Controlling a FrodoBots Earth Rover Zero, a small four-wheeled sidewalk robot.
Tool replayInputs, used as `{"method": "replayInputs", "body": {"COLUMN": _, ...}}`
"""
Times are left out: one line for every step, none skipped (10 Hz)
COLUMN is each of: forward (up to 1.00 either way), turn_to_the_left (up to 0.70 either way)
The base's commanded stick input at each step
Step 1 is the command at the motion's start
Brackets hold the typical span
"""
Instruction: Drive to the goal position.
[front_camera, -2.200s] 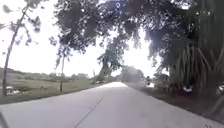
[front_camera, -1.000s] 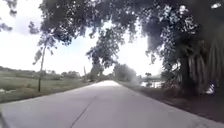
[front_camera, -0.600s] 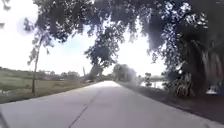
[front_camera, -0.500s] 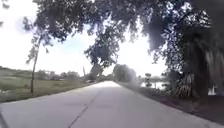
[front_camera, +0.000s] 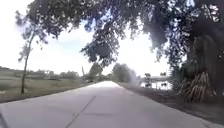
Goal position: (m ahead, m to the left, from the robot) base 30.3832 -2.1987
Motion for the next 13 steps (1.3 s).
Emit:
{"method": "replayInputs", "body": {"forward": 0.85, "turn_to_the_left": 0.0}}
{"method": "replayInputs", "body": {"forward": 0.85, "turn_to_the_left": 0.0}}
{"method": "replayInputs", "body": {"forward": 0.85, "turn_to_the_left": 0.0}}
{"method": "replayInputs", "body": {"forward": 0.85, "turn_to_the_left": 0.0}}
{"method": "replayInputs", "body": {"forward": 0.85, "turn_to_the_left": 0.0}}
{"method": "replayInputs", "body": {"forward": 0.85, "turn_to_the_left": 0.0}}
{"method": "replayInputs", "body": {"forward": 0.85, "turn_to_the_left": 0.0}}
{"method": "replayInputs", "body": {"forward": 0.85, "turn_to_the_left": 0.0}}
{"method": "replayInputs", "body": {"forward": 0.85, "turn_to_the_left": 0.0}}
{"method": "replayInputs", "body": {"forward": 0.85, "turn_to_the_left": 0.0}}
{"method": "replayInputs", "body": {"forward": 0.85, "turn_to_the_left": 0.0}}
{"method": "replayInputs", "body": {"forward": 0.85, "turn_to_the_left": 0.0}}
{"method": "replayInputs", "body": {"forward": 0.85, "turn_to_the_left": 0.0}}
